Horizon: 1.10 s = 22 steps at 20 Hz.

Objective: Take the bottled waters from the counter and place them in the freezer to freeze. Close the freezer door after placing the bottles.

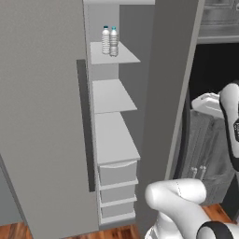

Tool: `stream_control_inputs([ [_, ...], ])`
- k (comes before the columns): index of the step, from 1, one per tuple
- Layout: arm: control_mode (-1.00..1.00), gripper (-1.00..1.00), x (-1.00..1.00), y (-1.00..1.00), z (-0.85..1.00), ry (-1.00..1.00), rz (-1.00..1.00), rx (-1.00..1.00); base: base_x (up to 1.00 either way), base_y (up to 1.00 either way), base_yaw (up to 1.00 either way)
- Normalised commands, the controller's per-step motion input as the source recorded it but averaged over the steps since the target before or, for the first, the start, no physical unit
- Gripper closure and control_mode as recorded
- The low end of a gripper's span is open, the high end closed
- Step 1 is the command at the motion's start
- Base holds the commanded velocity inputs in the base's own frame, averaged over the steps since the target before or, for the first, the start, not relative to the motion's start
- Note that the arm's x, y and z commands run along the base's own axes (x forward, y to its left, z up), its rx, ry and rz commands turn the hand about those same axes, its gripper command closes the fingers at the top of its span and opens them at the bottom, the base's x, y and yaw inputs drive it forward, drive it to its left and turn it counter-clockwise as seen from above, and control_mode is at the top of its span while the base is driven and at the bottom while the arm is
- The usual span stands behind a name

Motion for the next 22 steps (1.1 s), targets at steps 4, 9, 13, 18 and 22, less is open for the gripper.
stream_control_inputs([
  [4, -1.00, -1.00, 0.33, 0.00, -0.14, -0.02, 0.08, 0.00, 0.00, 0.00, 0.00],
  [9, -1.00, -1.00, 0.04, 0.04, -0.19, -0.11, 0.08, 0.00, 0.00, 0.00, 0.00],
  [13, -1.00, -1.00, 0.00, 0.12, -0.05, -0.17, 0.19, 0.00, 0.00, 0.00, 0.00],
  [18, -1.00, -1.00, 0.07, 0.24, -0.03, -0.03, 0.18, 0.00, 0.00, 0.00, 0.00],
  [22, -1.00, -1.00, 0.43, 0.13, -0.09, 0.00, 0.09, 0.00, 0.00, 0.00, 0.00],
])
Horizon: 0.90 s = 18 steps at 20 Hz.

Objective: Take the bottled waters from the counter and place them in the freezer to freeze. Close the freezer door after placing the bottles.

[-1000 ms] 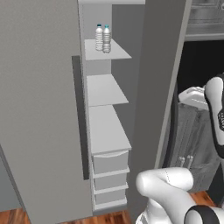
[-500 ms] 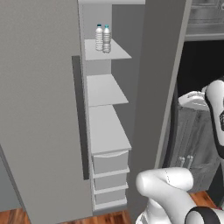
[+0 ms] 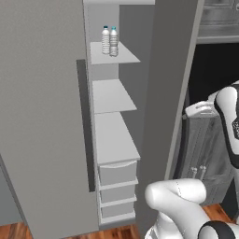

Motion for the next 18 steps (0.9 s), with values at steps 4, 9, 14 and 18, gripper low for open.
stream_control_inputs([
  [4, -1.00, -1.00, 0.47, 0.03, -0.11, 0.03, 0.07, 0.00, 0.00, 0.00, 0.00],
  [9, -1.00, -1.00, 0.36, 0.18, -0.10, 0.01, 0.10, 0.00, 0.00, 0.00, 0.00],
  [14, -1.00, -1.00, 0.27, 0.54, -0.09, 0.00, 0.04, 0.00, 0.00, 0.00, 0.00],
  [18, -1.00, -1.00, 0.12, 0.79, -0.08, 0.00, 0.00, 0.00, 0.00, 0.00, 0.00],
])
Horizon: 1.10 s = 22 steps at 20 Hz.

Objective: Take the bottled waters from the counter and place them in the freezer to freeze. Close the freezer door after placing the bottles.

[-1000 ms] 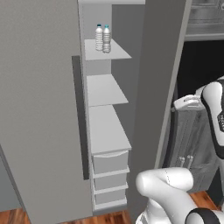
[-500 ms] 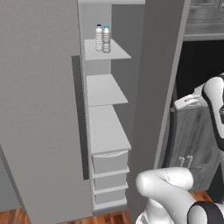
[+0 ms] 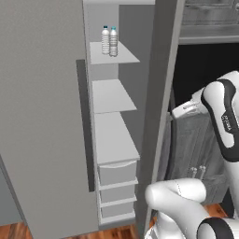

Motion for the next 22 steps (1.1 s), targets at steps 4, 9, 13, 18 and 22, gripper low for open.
stream_control_inputs([
  [4, -1.00, -1.00, 0.11, 0.82, -0.03, 0.00, -0.06, 0.00, 0.00, 0.00, 0.00],
  [9, -1.00, -1.00, 0.16, 0.57, 0.00, 0.01, -0.10, 0.00, 0.00, 0.00, 0.00],
  [13, -1.00, -1.00, 0.17, 0.42, 0.00, 0.06, -0.08, -0.02, 0.00, 0.00, 0.00],
  [18, -1.00, -1.00, 0.27, 0.45, 0.00, 0.05, -0.11, -0.08, 0.00, 0.00, 0.00],
  [22, -1.00, -1.00, 0.30, 0.45, 0.00, 0.02, -0.12, -0.09, 0.00, 0.00, 0.00],
])
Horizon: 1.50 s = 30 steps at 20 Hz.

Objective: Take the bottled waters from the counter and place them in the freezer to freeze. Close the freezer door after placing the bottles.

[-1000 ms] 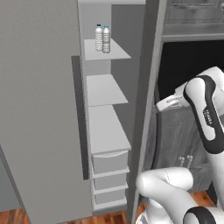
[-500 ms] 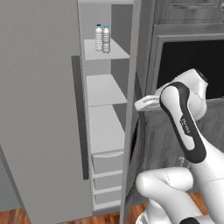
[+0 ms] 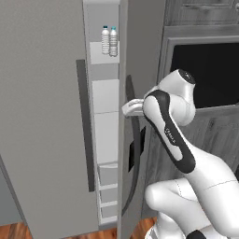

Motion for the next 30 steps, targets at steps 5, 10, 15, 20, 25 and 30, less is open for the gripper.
stream_control_inputs([
  [5, -1.00, -1.00, 0.33, 0.38, 0.00, 0.03, -0.11, -0.07, 0.00, 0.00, 0.00],
  [10, -1.00, -1.00, 0.39, 0.28, 0.00, 0.03, -0.10, -0.05, 0.00, 0.00, 0.00],
  [15, -1.00, -1.00, 0.47, 0.21, 0.00, 0.01, -0.10, -0.03, 0.00, 0.00, 0.00],
  [20, -1.00, -1.00, 0.43, 0.21, 0.00, 0.00, -0.10, -0.03, 0.00, 0.00, 0.00],
  [25, -1.00, -1.00, 0.41, 0.17, 0.00, 0.00, -0.09, -0.03, 0.00, 0.00, 0.00],
  [30, -1.00, -1.00, 0.42, 0.12, 0.00, 0.00, -0.07, -0.02, 0.00, 0.00, 0.00],
])
